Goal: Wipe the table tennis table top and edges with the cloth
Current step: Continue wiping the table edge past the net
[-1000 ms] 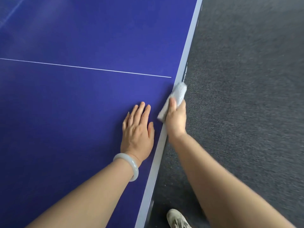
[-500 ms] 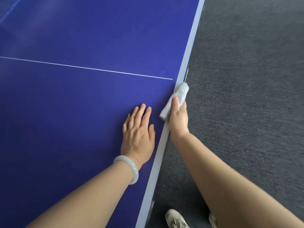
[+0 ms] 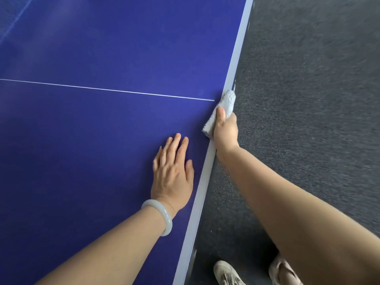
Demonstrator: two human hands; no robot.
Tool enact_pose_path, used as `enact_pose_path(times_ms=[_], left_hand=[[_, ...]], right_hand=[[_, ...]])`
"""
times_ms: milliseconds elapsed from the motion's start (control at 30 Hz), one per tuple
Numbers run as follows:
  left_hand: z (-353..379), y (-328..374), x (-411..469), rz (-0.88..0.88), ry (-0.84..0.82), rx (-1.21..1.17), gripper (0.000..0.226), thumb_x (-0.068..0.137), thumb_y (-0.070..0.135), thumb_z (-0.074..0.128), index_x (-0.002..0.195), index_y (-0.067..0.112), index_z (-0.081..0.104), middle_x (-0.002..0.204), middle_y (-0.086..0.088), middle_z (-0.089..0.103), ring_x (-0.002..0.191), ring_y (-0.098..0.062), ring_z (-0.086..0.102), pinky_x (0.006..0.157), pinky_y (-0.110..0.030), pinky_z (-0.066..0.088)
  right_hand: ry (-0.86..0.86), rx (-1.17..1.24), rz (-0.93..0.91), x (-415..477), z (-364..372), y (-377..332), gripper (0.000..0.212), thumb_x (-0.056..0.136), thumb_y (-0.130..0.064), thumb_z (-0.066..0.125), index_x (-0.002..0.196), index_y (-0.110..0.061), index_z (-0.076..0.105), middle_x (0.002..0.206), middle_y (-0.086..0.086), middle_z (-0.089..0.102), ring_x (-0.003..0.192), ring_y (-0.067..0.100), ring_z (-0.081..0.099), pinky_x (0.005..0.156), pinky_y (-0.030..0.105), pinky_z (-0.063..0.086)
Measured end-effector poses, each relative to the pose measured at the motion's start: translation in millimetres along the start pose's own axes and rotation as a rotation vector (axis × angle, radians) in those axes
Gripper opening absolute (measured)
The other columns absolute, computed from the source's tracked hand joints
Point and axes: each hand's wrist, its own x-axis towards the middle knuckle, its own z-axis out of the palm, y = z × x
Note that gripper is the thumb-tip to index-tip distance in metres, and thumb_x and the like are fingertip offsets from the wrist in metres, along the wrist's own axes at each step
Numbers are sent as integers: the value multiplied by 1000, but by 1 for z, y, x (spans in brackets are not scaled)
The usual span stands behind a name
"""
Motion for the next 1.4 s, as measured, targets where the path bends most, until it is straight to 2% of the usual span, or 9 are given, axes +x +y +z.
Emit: enact_pose_path(times_ms=[333,567,633,700,767,900,1000,1167,1400], left_hand=[[0,3,1,-10,-5,46,58,98,31,21,154,20,30,163,1,22,151,-18,17,121,-42,21],[-8,10,-1,-14,-55,80,60,99,34,15,156,17,25,164,-2,20,151,-20,16,121,-44,21],[-13,12,3,-4,-73,119,57,99,30,22,152,13,33,159,-7,31,146,-28,29,115,-48,32],[-18,12,18,30,-51,138,48,98,22,34,141,7,48,143,-13,47,127,-35,48,101,-49,45],[-23,13,47,49,-24,95,38,99,16,41,133,7,55,134,-11,51,118,-33,52,98,-47,45],[-22,37,122,22,-38,-24,45,105,21,37,150,15,38,160,-5,26,146,-24,25,117,-41,23],[-10,53,151,-38,-48,-110,49,108,28,28,156,23,24,165,2,11,152,-15,4,123,-35,6],[-5,55,154,-104,17,-198,47,106,27,33,153,27,32,163,9,19,151,-8,8,123,-31,7],[1,56,151,-138,30,-150,48,103,26,36,151,31,33,163,11,19,150,-13,15,118,-39,17]], right_hand=[[-78,23,7,-137,-9,73,60,102,-38,42,152,-9,29,146,13,40,137,25,37,116,39,28],[-38,-34,41,2,-5,-9,64,103,-48,41,145,0,34,143,22,42,132,38,41,110,44,33],[-76,-104,-2,17,-9,-17,65,103,-50,40,141,2,33,141,23,41,130,39,41,106,45,33],[-102,-132,-21,17,-10,-16,64,102,-49,39,141,2,32,141,24,40,128,39,41,104,45,33],[-96,-140,-16,18,-8,-12,62,102,-48,39,141,0,32,141,23,40,127,39,41,101,43,34],[-96,-118,-25,21,-7,-10,62,102,-47,41,145,-3,30,143,21,38,128,37,41,97,37,33],[-105,-33,40,24,-4,-1,62,101,-51,40,145,-8,32,144,17,39,128,33,45,102,36,36],[-112,-22,20,26,0,7,63,102,-48,42,151,-11,26,142,16,38,129,32,45,107,38,37],[-122,-61,-153,100,-2,-45,71,105,-29,46,158,-4,8,162,17,14,150,30,19,122,36,15]])
